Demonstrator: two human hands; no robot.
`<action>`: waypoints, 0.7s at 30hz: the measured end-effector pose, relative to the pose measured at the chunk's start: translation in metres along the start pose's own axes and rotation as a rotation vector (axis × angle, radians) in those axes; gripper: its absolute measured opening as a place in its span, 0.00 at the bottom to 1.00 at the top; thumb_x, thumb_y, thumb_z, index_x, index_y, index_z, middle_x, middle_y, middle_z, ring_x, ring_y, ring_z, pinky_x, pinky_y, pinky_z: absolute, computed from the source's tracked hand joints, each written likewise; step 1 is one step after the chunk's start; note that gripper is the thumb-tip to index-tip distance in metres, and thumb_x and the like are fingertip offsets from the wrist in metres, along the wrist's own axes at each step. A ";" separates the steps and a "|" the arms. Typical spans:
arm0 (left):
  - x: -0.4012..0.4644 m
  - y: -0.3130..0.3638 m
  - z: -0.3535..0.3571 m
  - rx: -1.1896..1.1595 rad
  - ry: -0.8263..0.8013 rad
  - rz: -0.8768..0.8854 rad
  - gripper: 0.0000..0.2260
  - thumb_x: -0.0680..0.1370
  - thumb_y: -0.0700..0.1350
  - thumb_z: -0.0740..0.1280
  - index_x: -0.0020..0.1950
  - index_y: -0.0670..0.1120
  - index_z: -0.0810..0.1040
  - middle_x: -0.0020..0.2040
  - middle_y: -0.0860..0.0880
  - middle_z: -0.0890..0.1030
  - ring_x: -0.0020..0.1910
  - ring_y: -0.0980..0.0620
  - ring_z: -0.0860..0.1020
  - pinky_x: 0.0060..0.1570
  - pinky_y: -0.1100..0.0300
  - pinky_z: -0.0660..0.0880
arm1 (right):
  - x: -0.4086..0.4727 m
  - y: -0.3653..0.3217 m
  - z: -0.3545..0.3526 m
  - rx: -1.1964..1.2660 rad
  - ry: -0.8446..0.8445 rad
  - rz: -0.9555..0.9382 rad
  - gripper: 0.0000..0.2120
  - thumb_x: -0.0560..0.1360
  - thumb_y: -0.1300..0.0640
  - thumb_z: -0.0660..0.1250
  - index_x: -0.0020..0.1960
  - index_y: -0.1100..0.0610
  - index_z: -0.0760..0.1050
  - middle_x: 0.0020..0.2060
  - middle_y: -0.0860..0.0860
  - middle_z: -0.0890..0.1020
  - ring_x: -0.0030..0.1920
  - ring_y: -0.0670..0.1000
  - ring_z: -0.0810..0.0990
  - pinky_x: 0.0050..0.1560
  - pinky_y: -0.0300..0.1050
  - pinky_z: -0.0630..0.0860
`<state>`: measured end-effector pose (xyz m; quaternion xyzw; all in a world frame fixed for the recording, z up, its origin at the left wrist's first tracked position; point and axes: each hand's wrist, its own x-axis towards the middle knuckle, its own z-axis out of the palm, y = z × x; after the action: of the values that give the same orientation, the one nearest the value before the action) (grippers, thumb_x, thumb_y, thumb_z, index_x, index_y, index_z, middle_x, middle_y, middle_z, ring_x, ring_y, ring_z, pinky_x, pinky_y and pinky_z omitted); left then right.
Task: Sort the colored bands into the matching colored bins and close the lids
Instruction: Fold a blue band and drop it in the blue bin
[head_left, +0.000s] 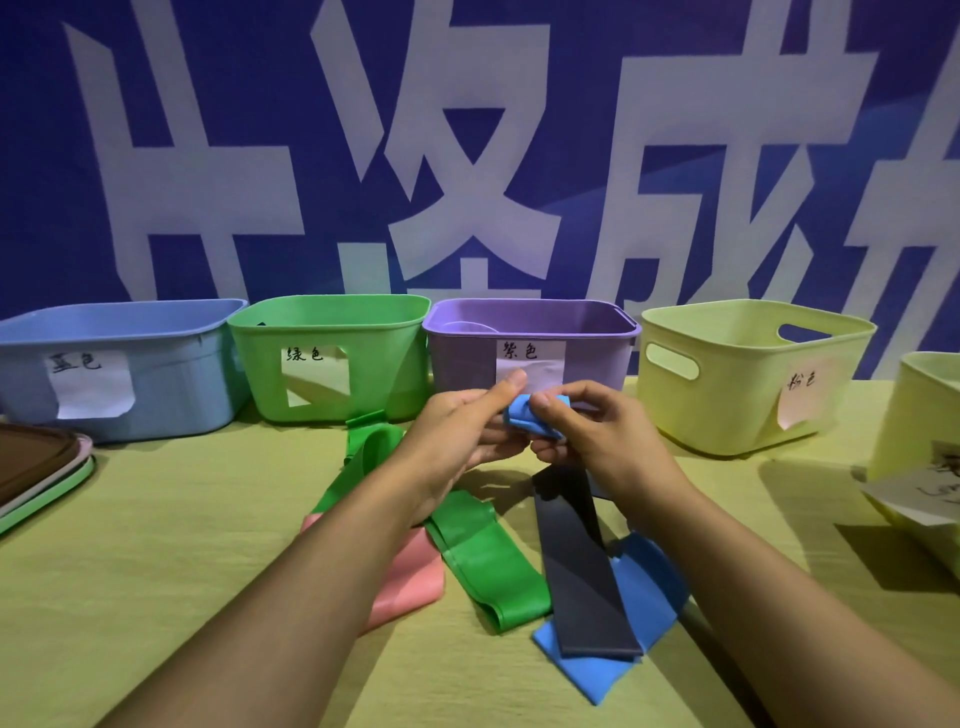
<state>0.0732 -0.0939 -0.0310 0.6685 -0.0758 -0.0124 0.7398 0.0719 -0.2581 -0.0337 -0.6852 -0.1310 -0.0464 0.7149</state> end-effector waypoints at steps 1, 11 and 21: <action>0.001 -0.002 0.000 0.020 0.011 -0.004 0.21 0.77 0.57 0.71 0.54 0.39 0.85 0.47 0.40 0.87 0.47 0.46 0.86 0.55 0.54 0.82 | 0.001 0.001 0.000 0.007 0.000 -0.006 0.11 0.77 0.60 0.72 0.56 0.66 0.79 0.44 0.62 0.85 0.34 0.50 0.84 0.38 0.40 0.82; 0.003 -0.003 -0.006 0.047 0.069 0.107 0.03 0.77 0.39 0.74 0.48 0.41 0.86 0.48 0.40 0.87 0.47 0.47 0.86 0.52 0.59 0.83 | -0.002 0.002 -0.001 0.047 -0.027 0.056 0.14 0.74 0.60 0.76 0.58 0.63 0.82 0.51 0.59 0.87 0.50 0.54 0.88 0.46 0.38 0.82; 0.000 0.001 -0.009 0.107 0.059 0.171 0.06 0.75 0.35 0.75 0.51 0.41 0.85 0.41 0.48 0.87 0.40 0.54 0.86 0.36 0.71 0.76 | 0.000 0.003 -0.009 -0.055 -0.070 0.069 0.10 0.78 0.57 0.73 0.57 0.58 0.83 0.49 0.56 0.88 0.49 0.53 0.87 0.53 0.43 0.83</action>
<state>0.0744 -0.0852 -0.0306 0.6983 -0.1113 0.0749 0.7032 0.0737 -0.2665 -0.0366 -0.7100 -0.1310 -0.0011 0.6919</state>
